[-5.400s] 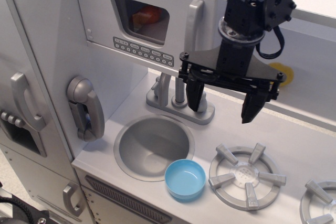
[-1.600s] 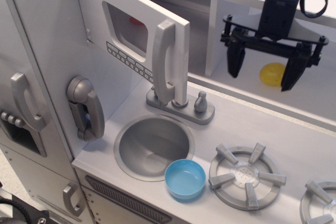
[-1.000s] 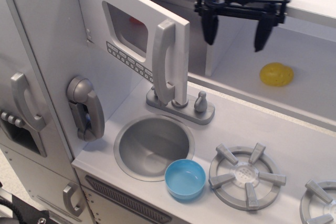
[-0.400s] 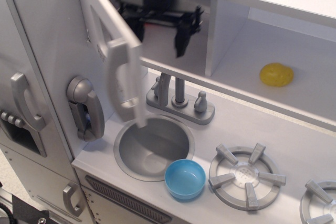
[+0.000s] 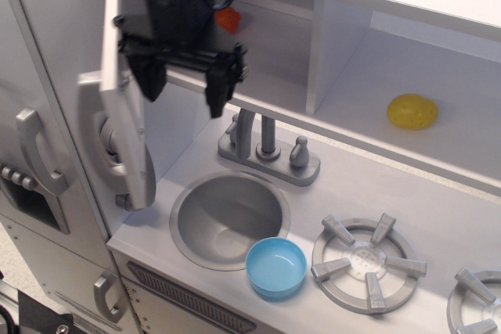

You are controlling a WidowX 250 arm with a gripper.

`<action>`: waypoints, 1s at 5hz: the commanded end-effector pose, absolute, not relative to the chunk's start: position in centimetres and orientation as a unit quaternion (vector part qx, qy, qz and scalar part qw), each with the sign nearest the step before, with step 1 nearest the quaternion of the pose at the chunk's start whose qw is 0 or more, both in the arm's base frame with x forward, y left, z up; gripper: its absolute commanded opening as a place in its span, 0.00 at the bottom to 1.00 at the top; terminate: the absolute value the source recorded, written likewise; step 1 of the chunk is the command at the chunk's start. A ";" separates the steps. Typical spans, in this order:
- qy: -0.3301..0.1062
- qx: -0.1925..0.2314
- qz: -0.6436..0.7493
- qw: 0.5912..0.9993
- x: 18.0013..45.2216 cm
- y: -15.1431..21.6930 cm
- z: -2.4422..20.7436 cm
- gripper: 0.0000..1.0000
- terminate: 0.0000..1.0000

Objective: Open microwave

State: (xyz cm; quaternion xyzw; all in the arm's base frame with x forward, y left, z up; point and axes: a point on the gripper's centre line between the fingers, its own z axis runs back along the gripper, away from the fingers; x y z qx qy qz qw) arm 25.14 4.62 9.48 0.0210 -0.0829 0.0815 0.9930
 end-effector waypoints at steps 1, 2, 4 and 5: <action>-0.107 -0.002 0.085 0.991 24.5 4.5 13.8 1.00 0.00; -0.106 -0.023 0.101 0.989 25.5 3.6 16.2 1.00 0.00; -0.100 -0.037 0.104 0.989 26.5 3.0 18.0 1.00 0.00; -0.100 -0.037 0.104 0.989 26.5 3.0 18.0 1.00 1.00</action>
